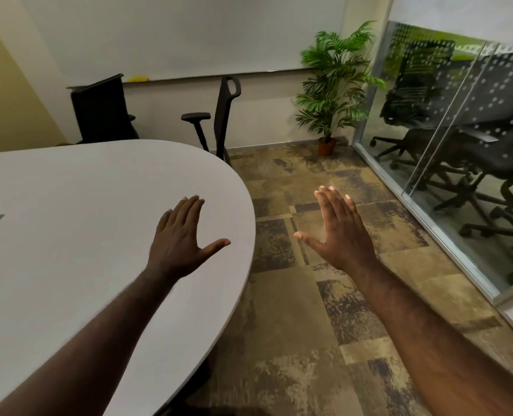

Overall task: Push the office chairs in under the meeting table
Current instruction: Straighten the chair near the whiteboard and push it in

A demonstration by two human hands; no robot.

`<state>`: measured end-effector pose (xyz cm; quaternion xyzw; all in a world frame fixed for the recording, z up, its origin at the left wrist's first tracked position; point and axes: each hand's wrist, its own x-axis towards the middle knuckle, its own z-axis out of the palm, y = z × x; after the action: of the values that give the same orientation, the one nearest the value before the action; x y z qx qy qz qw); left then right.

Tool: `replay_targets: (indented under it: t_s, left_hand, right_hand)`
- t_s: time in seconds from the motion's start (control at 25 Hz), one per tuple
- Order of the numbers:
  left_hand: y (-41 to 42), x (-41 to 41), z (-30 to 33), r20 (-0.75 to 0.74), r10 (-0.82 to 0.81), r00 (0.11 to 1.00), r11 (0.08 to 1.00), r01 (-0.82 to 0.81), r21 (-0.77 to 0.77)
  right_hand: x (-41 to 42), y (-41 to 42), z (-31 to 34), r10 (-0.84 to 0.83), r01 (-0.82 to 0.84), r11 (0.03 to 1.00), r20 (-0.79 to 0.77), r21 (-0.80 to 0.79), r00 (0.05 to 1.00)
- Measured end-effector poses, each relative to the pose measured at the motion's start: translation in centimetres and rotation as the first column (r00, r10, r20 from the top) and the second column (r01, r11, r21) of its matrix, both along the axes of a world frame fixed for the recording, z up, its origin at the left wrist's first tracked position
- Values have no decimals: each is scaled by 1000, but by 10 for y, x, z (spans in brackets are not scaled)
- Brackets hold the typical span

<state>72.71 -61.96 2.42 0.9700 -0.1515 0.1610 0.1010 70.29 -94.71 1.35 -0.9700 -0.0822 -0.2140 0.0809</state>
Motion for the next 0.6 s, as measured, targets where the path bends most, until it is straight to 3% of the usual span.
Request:
replay_targets:
  t_s: [0.32,0.6]
  left_hand:
    - [-77,137,-20,-4,46,999,999,-46,10]
    - [-139,239,-31,-50,148,988,988,-150,-29]
  right_hand:
    - [146,-82,-17,-10,10,1000,-37,4,999]
    - [278,-146,-21,76,-79,996,-96,-37,993]
